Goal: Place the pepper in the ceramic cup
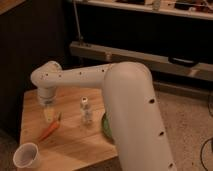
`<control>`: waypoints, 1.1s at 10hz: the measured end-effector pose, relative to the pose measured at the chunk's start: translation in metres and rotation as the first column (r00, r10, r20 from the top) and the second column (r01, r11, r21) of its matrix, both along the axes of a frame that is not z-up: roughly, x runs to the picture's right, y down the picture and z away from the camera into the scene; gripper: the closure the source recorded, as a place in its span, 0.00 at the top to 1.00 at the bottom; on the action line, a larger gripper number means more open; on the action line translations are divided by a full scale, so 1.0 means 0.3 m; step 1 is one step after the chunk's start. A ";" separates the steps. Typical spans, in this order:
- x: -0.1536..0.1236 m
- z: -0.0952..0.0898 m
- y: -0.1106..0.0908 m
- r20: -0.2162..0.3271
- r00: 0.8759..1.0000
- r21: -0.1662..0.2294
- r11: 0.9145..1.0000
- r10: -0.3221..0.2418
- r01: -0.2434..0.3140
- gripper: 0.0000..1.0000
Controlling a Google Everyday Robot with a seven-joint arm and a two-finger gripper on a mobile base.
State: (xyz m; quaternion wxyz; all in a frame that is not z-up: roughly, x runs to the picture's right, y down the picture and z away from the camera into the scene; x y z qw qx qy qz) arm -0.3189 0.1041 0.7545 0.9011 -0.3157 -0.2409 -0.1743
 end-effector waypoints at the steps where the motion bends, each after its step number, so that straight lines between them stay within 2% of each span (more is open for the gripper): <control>1: 0.002 0.001 -0.003 0.065 0.996 0.026 0.998 -0.064 0.062 0.80; 3: 0.003 0.005 0.002 0.082 0.993 0.017 0.997 -0.079 0.078 0.80; 5: 0.010 0.012 0.037 0.056 0.995 0.002 0.997 -0.080 0.080 0.80; 8: -0.027 -0.002 0.117 0.039 0.993 0.017 0.994 -0.107 0.106 0.80; 11: -0.031 0.004 0.132 0.032 0.994 0.014 0.994 -0.109 0.108 0.80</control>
